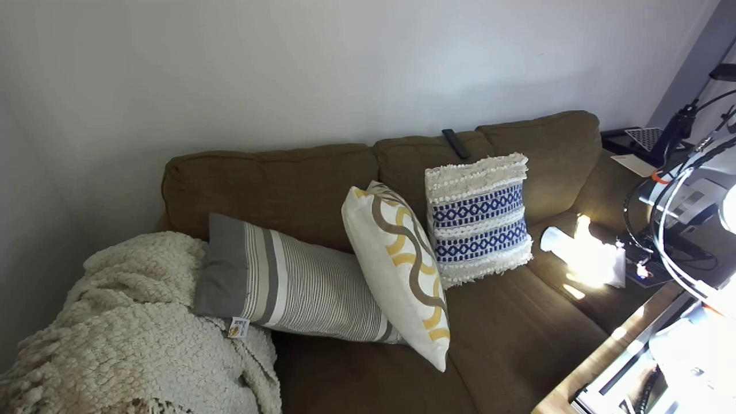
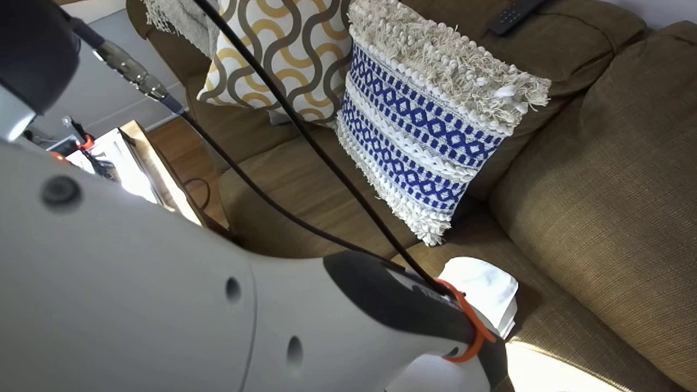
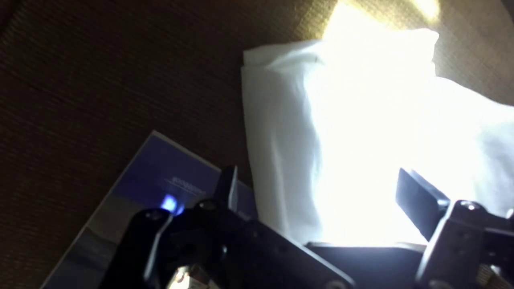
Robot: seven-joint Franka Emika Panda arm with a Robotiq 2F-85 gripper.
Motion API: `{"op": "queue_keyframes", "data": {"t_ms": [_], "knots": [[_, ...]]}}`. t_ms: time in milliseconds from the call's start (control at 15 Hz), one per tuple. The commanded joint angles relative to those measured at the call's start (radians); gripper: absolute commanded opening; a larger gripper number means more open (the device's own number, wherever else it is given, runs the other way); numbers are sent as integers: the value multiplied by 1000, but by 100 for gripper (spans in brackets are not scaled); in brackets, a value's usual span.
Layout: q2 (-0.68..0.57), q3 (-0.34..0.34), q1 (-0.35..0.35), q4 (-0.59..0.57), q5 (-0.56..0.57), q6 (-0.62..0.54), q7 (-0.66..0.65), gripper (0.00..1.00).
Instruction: Fold the white cloth in half, pick up the white cloth and put it on top of the far right throw pillow
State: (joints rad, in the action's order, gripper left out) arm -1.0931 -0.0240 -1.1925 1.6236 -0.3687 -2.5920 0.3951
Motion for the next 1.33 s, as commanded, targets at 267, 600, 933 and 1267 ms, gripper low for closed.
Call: {"op": "queue_keyframes", "data": {"t_ms": [267, 600, 933, 1267], "knots": [[-149, -185, -188, -73, 20, -149, 124, 100], [-166, -137, -168, -87, 50, -131, 32, 100], [-225, -154, -186, -149, 71, -134, 33, 95], [-266, -158, -179, -185, 82, -138, 27, 53]]}}
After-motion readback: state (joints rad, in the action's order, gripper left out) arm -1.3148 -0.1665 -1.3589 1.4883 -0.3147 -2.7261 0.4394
